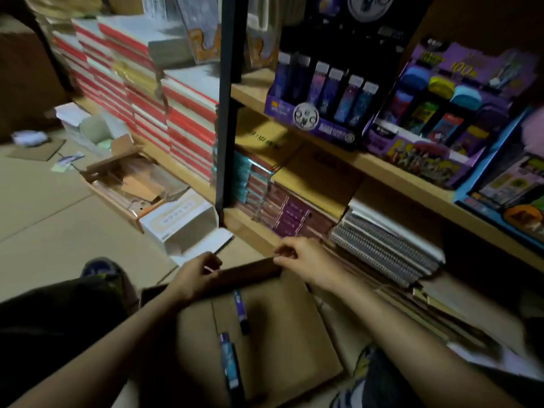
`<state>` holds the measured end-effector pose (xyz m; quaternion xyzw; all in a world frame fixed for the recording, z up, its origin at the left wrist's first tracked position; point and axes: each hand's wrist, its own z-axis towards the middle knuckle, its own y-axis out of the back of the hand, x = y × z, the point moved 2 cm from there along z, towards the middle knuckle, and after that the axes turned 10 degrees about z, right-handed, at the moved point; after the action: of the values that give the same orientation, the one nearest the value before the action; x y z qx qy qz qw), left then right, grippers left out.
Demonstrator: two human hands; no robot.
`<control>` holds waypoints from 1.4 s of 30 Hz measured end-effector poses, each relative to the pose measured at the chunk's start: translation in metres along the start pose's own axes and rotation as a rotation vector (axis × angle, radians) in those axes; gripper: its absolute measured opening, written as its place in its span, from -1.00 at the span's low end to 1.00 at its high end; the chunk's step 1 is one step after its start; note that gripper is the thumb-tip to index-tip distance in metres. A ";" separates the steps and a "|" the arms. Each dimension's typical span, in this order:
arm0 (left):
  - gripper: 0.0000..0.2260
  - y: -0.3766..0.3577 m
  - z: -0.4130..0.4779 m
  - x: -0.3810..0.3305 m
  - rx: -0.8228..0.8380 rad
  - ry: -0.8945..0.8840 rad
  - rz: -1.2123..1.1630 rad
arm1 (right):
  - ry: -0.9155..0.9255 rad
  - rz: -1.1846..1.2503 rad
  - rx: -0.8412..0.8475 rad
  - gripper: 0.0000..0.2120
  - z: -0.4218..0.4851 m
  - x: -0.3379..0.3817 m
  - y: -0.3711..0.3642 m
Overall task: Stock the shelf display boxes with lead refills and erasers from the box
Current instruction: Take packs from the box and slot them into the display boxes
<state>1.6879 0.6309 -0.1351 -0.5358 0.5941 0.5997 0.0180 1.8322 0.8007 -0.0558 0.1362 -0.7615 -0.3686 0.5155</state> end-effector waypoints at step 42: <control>-0.88 -0.192 -0.076 0.144 0.449 0.513 -0.585 | -0.243 -0.045 1.011 -0.78 -0.058 -0.166 -0.237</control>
<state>1.8005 0.5426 -0.3427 -0.7954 0.5184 0.2733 0.1548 1.9140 0.7099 -0.3241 0.3410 -0.8955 0.0210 0.2852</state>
